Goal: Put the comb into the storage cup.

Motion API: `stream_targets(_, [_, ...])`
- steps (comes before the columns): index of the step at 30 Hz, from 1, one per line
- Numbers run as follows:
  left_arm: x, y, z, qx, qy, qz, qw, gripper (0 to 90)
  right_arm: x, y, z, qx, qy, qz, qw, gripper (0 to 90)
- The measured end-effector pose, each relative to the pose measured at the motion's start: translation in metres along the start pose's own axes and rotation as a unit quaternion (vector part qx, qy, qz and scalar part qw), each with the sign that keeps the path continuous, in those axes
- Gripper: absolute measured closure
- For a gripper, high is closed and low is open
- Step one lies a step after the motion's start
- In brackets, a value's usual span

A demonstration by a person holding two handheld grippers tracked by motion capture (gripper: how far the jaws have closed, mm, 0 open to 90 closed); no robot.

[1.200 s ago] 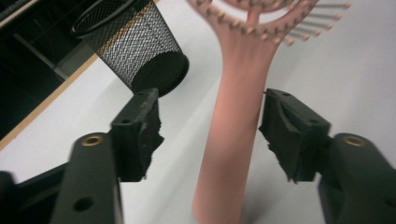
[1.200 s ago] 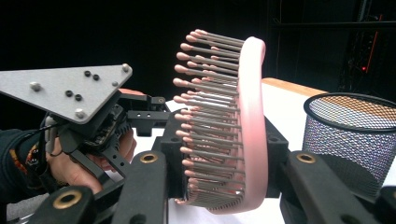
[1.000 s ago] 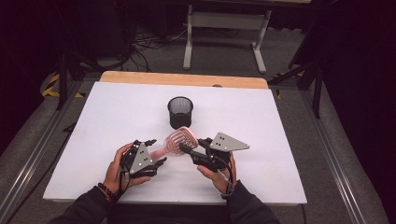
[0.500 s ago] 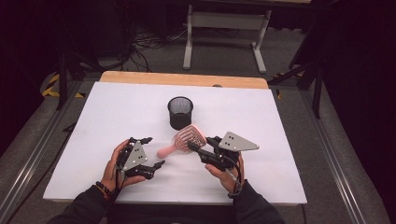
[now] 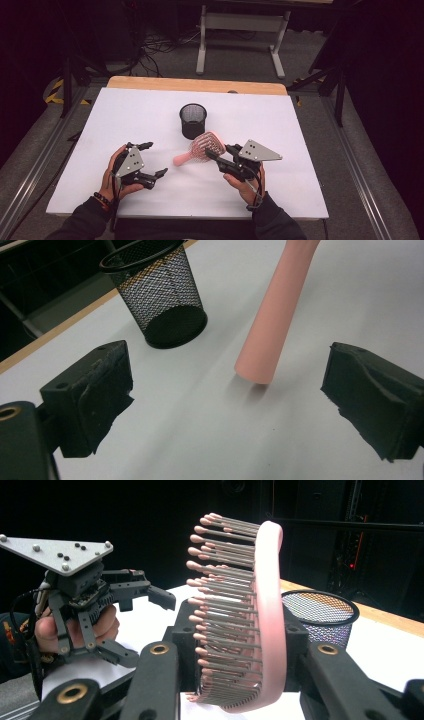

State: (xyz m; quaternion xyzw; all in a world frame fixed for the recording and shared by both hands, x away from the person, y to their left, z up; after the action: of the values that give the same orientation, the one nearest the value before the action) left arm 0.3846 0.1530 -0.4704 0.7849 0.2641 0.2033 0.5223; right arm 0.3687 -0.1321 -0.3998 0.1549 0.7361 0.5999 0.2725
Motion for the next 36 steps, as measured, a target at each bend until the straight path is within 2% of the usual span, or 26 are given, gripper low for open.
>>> stream_targets(3, [0.004, -0.001, -0.005, -0.001, 0.004, -0.001, 1.0, 6.6, 0.0, 0.0, 0.0, -0.001, 0.0, -0.001, 1.0, 63.7])
stream_targets(8, [0.01, -0.004, -0.012, -0.007, 0.008, -0.017, 0.9998, 6.4, -0.001, 0.001, -0.002, -0.002, -0.003, -0.005, 1.0, 63.6])
stream_targets(16, [0.011, -0.008, -0.018, -0.006, 0.008, -0.013, 0.9999, 6.0, -0.005, 0.005, -0.006, -0.007, -0.008, -0.009, 0.9999, 63.7])
stream_targets(19, [0.011, -0.01, -0.021, -0.009, 0.005, -0.02, 0.9997, 6.0, -0.006, 0.006, -0.008, -0.007, -0.013, -0.013, 0.9998, 63.6])
stream_targets(25, [0.012, -0.014, -0.025, -0.005, 0.004, -0.019, 0.9998, 5.8, -0.011, 0.011, -0.011, -0.013, -0.022, -0.017, 0.9995, 63.7])
stream_targets(36, [0.013, -0.019, -0.028, -0.004, -0.004, -0.029, 0.9996, 4.6, -0.021, 0.022, -0.015, -0.019, -0.038, -0.029, 0.9987, 63.7])
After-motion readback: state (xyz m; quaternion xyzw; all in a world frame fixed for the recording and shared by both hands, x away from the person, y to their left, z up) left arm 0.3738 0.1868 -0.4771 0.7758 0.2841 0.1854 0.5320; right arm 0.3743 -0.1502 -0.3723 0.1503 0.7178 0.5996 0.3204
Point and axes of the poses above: each handheld gripper's, and its own axes: z roughly forward along the jaws, y roughly out of its top, x roughly to its left, the point moved 4 cm from there along z, roughly forward along the jaws, and after that the axes turned 13 degrees about -z, right-handed, at the moved point
